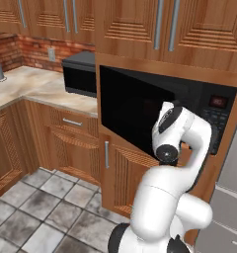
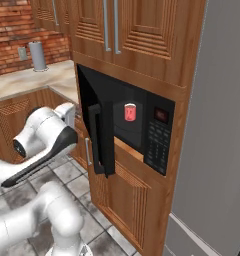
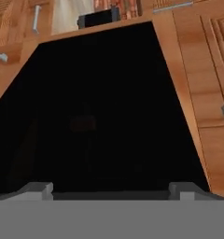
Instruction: Place the microwavable item in the microwave. Then, close the microwave door and press the start button.
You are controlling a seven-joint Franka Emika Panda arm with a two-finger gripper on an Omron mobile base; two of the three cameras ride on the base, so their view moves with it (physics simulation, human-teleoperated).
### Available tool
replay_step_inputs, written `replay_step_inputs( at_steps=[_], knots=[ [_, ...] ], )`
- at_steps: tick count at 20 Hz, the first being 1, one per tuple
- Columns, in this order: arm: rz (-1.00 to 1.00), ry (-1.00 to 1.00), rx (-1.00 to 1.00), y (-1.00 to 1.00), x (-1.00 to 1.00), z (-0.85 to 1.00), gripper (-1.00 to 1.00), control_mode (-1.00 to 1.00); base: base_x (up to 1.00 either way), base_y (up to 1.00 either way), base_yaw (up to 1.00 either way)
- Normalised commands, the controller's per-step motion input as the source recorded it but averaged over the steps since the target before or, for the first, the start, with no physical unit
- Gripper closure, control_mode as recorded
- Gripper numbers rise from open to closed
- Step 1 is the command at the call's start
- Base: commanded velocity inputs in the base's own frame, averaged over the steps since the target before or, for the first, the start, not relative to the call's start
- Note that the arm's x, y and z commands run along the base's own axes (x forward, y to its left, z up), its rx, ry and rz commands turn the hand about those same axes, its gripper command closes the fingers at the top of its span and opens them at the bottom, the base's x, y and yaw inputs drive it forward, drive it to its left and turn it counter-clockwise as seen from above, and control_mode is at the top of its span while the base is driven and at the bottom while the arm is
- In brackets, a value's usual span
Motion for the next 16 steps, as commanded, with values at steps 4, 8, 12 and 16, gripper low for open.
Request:
replay_step_inputs(
  at_steps=[4, 8, 12, 16],
  knots=[
    [-0.16, 0.27, 0.0, 0.34, 0.55, -0.16, -1.0, -1.0, 0.0, 0.0, 0.0],
    [-0.1, 0.24, 0.0, -0.4, 0.94, -0.32, -1.0, -1.0, 0.0, 0.0, 0.0],
    [-0.03, 0.14, 0.01, -0.92, 0.89, -0.05, -1.0, -1.0, 0.0, 0.0, 0.0],
    [0.0, 0.03, 0.01, -1.0, 0.61, 0.0, -1.0, -1.0, 0.0, 0.0, 0.0]
  ],
)
